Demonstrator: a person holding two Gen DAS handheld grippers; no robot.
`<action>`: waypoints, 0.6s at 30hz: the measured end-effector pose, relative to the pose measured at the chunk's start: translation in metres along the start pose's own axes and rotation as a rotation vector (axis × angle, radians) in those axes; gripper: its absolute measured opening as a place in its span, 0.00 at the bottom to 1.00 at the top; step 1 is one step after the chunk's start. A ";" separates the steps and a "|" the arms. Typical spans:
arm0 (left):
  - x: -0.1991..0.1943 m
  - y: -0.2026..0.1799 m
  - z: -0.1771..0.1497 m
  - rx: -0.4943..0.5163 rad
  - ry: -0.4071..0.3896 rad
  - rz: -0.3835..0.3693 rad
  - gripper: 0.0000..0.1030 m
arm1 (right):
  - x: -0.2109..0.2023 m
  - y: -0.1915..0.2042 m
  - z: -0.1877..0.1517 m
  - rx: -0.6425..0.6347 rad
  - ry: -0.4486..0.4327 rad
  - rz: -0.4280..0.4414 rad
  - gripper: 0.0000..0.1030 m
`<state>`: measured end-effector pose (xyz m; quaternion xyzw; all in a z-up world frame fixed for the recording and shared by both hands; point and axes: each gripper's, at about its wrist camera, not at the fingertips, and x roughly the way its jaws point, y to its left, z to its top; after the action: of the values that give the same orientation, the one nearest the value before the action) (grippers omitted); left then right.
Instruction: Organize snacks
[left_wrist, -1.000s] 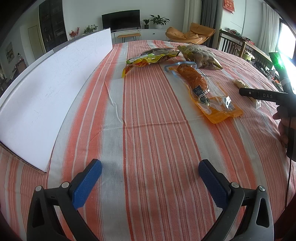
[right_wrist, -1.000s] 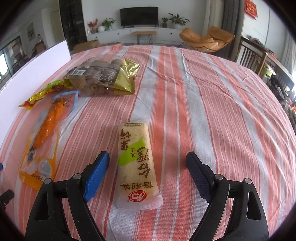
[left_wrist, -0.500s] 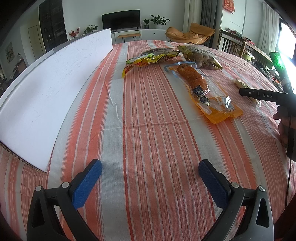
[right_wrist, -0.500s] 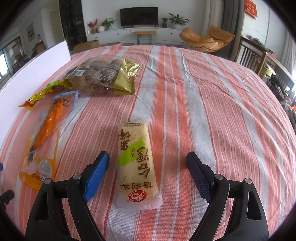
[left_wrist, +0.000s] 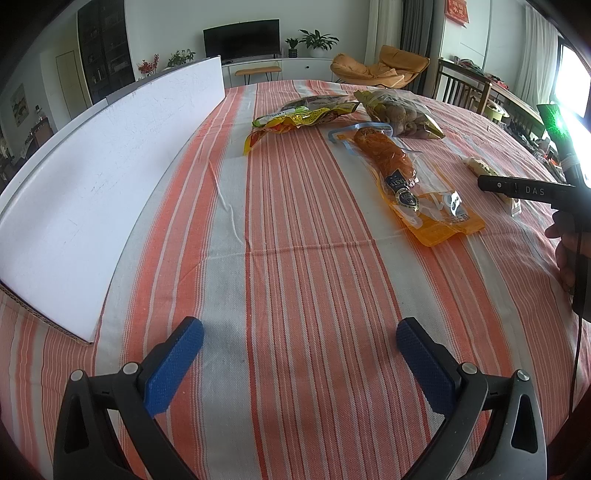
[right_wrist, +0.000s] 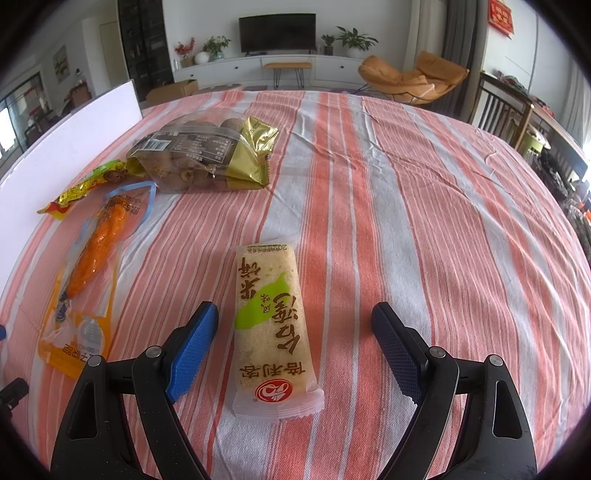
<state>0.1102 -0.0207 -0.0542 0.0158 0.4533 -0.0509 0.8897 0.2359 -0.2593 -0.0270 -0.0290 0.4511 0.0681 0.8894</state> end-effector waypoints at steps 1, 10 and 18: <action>0.000 0.000 0.000 0.000 0.000 0.000 1.00 | 0.000 0.000 0.000 0.000 0.000 0.000 0.84; 0.000 0.000 0.000 0.000 0.000 0.000 1.00 | 0.000 0.000 0.000 0.000 0.000 0.000 0.85; 0.000 0.000 0.000 0.000 0.000 0.000 1.00 | 0.000 -0.001 -0.001 0.001 -0.001 0.001 0.84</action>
<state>0.1103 -0.0207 -0.0543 0.0159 0.4532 -0.0508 0.8898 0.2355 -0.2602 -0.0272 -0.0285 0.4508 0.0682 0.8896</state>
